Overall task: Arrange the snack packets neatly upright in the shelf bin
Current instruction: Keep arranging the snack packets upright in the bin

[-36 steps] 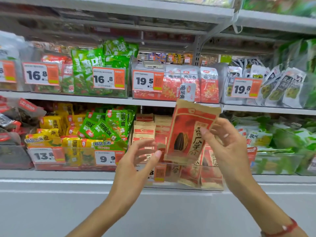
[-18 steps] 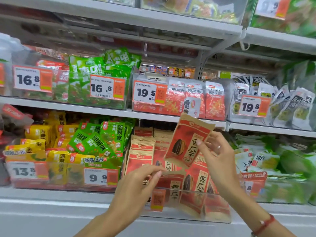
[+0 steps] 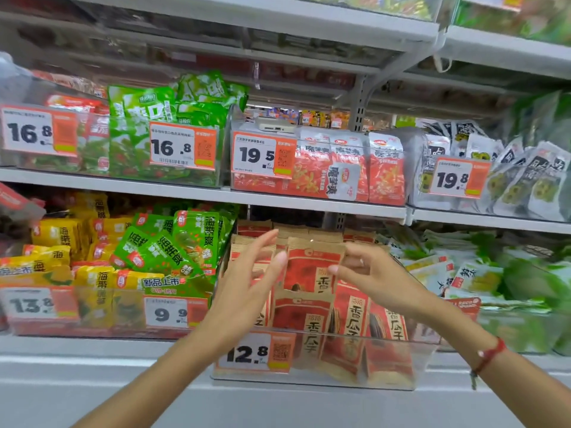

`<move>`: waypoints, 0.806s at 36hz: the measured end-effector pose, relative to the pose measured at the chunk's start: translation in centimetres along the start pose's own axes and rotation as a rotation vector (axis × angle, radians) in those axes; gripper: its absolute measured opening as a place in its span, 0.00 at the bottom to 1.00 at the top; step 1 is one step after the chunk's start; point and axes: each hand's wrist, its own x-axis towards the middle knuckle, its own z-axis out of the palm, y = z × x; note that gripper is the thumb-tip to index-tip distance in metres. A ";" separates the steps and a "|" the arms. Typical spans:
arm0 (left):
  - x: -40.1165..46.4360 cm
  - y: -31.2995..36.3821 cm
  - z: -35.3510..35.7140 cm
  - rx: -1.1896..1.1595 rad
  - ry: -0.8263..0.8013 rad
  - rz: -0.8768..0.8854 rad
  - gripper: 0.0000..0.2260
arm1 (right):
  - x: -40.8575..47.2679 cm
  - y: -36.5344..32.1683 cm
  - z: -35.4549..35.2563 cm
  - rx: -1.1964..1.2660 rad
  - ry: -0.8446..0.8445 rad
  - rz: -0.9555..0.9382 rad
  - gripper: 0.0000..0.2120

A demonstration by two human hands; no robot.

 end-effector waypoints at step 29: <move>0.0 -1.2 -1.3 0.688 0.132 0.159 0.22 | -1.4 -2.0 1.0 -0.045 -0.172 0.064 0.15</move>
